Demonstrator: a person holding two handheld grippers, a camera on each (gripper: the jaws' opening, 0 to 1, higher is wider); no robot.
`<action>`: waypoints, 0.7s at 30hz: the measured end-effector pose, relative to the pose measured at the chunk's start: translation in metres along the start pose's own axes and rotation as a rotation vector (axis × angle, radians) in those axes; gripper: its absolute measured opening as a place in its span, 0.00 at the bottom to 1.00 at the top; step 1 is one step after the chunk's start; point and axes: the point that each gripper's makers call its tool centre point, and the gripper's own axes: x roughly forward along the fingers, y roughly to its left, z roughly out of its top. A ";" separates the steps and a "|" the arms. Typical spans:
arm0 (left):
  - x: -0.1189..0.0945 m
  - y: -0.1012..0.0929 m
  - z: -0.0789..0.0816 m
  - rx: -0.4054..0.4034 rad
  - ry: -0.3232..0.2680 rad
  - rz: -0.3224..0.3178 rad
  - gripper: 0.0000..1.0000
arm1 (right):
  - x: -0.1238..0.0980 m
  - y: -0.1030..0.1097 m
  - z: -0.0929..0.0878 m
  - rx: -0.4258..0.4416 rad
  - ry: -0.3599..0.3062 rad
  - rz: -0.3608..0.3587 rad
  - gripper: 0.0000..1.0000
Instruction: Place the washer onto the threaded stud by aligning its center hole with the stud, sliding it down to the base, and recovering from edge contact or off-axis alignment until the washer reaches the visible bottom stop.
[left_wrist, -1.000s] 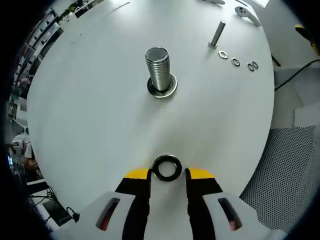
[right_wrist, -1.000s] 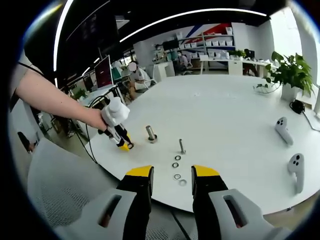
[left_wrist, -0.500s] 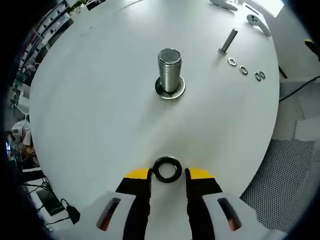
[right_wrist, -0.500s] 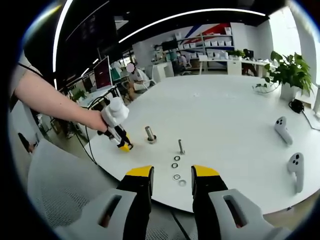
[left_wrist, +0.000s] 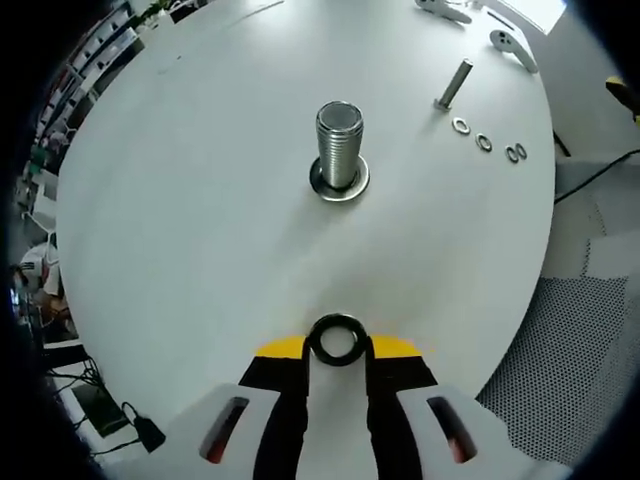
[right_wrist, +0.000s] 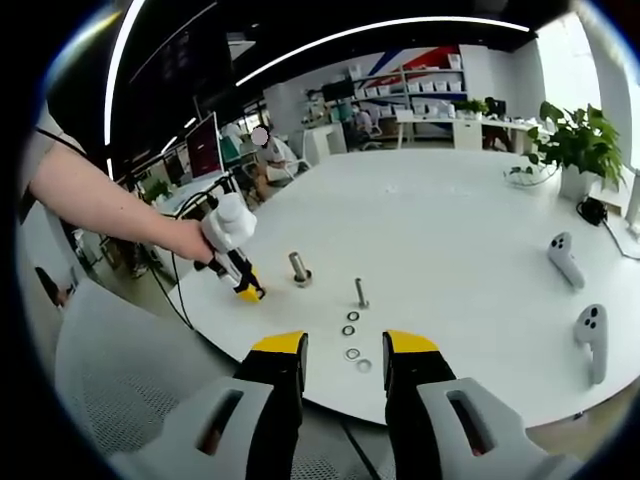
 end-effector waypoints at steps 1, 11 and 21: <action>-0.001 -0.001 0.000 0.003 0.001 -0.001 0.18 | 0.000 0.000 0.000 0.000 0.000 0.000 0.32; -0.027 0.001 0.021 0.080 -0.067 0.009 0.18 | 0.000 0.000 0.001 0.003 -0.004 0.000 0.32; -0.051 0.001 0.048 0.140 -0.129 0.020 0.18 | 0.000 0.000 0.000 0.003 -0.003 0.000 0.32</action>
